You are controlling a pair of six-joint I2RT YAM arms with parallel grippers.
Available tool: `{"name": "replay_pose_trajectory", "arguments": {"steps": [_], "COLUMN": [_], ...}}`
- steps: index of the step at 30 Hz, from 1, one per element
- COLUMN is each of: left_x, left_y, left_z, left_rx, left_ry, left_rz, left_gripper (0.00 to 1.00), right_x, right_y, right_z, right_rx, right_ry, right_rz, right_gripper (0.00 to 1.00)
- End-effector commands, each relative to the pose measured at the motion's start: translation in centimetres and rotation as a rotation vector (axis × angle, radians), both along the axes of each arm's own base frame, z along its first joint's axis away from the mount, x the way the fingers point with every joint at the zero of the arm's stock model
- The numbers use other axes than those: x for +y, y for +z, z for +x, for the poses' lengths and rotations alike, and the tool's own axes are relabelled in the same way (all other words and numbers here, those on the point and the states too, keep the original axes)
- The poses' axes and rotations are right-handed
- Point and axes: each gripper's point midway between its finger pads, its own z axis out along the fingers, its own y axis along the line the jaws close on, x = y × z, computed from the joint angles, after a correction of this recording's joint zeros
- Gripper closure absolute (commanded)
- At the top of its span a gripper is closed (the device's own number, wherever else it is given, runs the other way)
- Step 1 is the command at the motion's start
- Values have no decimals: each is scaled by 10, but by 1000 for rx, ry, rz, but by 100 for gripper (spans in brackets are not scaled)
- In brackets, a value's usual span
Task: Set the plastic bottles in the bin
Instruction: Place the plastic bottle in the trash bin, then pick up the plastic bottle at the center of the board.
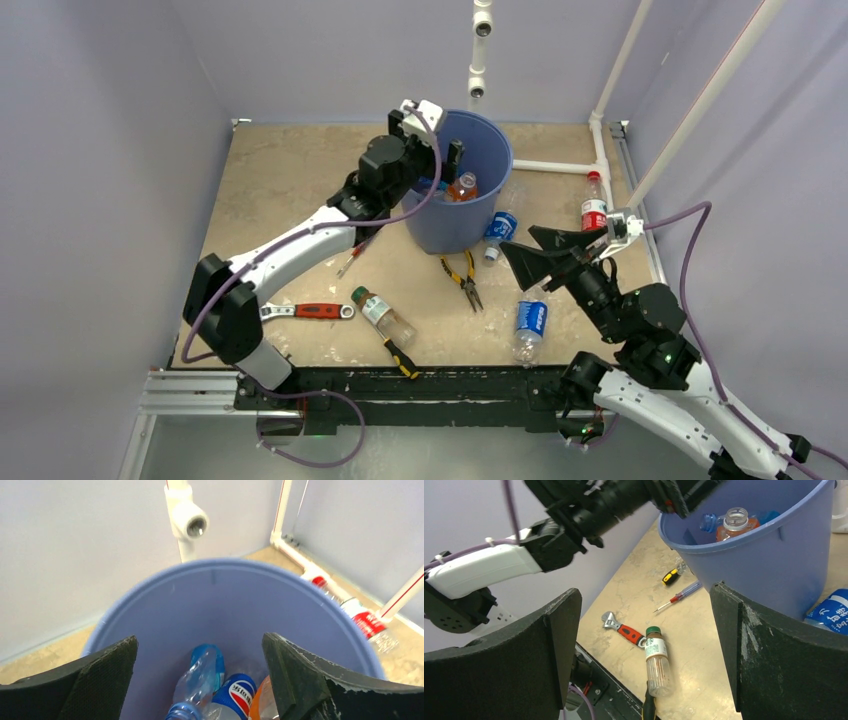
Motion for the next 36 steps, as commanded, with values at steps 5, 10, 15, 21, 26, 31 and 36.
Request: {"name": "replay_pose_trajectory", "arguments": {"steps": [5, 10, 15, 21, 26, 31, 36], "left_x": [54, 116, 186, 201, 196, 190, 186], "left_y": [136, 115, 66, -6, -20, -25, -21], "left_z": [-49, -80, -115, -129, -130, -132, -135], "left_rx": [-183, -129, -34, 79, 134, 149, 154], "left_ry": [51, 218, 438, 481, 468, 437, 410], "left_rz": [-212, -205, -293, -232, -208, -226, -237], "left_gripper": [1, 1, 1, 2, 3, 3, 3], "right_x": [-9, -22, -44, -100, -110, -108, -102], "right_y": [5, -7, -58, -111, -113, -138, -147], "right_z": [2, 5, 24, 41, 43, 53, 79], "right_rx": [2, 46, 238, 418, 434, 506, 528], "right_ry": [-41, -101, -285, -677, -762, -867, -875], "right_rz": [0, -1, 9, -9, 27, -82, -107], "right_gripper": [1, 1, 2, 5, 9, 7, 7]}}
